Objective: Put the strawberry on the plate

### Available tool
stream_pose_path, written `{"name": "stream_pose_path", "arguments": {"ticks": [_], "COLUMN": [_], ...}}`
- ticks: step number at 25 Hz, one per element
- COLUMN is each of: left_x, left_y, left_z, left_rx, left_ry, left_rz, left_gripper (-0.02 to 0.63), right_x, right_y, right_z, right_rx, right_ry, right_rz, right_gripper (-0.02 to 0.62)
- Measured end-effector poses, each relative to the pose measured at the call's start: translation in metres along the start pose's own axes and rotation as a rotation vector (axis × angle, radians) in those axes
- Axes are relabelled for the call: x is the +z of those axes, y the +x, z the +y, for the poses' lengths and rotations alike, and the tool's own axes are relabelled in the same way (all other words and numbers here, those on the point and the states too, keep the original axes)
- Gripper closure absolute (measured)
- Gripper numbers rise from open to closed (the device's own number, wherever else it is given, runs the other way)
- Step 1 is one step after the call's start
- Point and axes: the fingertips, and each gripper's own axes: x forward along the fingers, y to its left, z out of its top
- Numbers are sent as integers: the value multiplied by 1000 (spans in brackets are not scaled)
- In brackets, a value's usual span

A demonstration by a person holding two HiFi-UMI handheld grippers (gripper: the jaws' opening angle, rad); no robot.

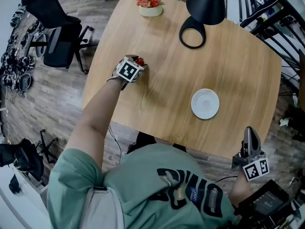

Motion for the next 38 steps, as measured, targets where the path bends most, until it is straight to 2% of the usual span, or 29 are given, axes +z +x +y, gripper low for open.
{"name": "stream_pose_path", "arguments": {"ticks": [2, 4, 17, 38], "left_x": [0, 1, 29, 99], "left_y": [0, 0, -35, -164], "left_z": [-6, -12, -9, -8], "left_rx": [-25, -43, -14, 47], "left_ry": [2, 13, 21, 15], "left_rz": [-7, -13, -108, -292], "left_gripper": [387, 454, 459, 459], "right_x": [-1, -1, 9, 51], "right_y": [0, 0, 3, 1], "right_z": [1, 1, 5, 14], "right_rx": [2, 5, 16, 41], "right_ry": [2, 3, -14, -58], "right_rz": [1, 2, -21, -112], "right_gripper": [592, 592, 592, 592]}}
